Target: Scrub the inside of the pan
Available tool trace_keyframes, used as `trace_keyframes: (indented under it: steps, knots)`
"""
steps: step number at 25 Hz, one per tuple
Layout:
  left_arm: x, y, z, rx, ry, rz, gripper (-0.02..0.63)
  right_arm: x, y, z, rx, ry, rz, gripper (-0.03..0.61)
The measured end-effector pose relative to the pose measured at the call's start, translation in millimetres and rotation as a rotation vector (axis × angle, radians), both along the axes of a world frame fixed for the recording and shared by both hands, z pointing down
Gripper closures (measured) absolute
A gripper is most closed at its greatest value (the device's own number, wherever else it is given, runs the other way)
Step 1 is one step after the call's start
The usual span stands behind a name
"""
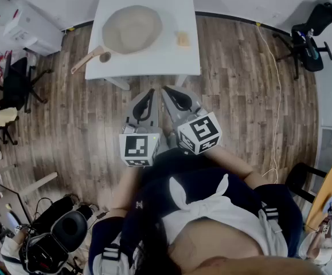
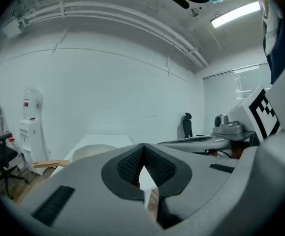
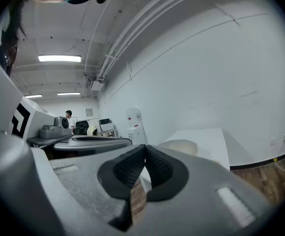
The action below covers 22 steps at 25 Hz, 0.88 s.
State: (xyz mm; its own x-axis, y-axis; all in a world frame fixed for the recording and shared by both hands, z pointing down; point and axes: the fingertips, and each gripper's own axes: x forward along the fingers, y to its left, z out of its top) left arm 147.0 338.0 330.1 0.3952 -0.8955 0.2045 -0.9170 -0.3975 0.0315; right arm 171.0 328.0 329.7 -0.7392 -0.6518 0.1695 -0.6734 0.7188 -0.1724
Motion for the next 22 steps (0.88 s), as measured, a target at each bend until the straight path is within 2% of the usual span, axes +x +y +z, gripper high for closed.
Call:
trace_keyframes:
  steps: [14, 18, 22]
  knots:
    - [21, 12, 17, -0.019, 0.016, -0.014, 0.609, 17, 14, 15, -0.016, -0.017, -0.026, 0.58]
    - [13, -3, 26, -0.037, 0.025, -0.006, 0.609, 11, -1, 26, -0.059, -0.03, -0.027, 0.58]
    - [-4, -23, 37, -0.057, 0.032, -0.001, 0.609, 3, -23, 33, -0.061, -0.018, -0.003, 0.578]
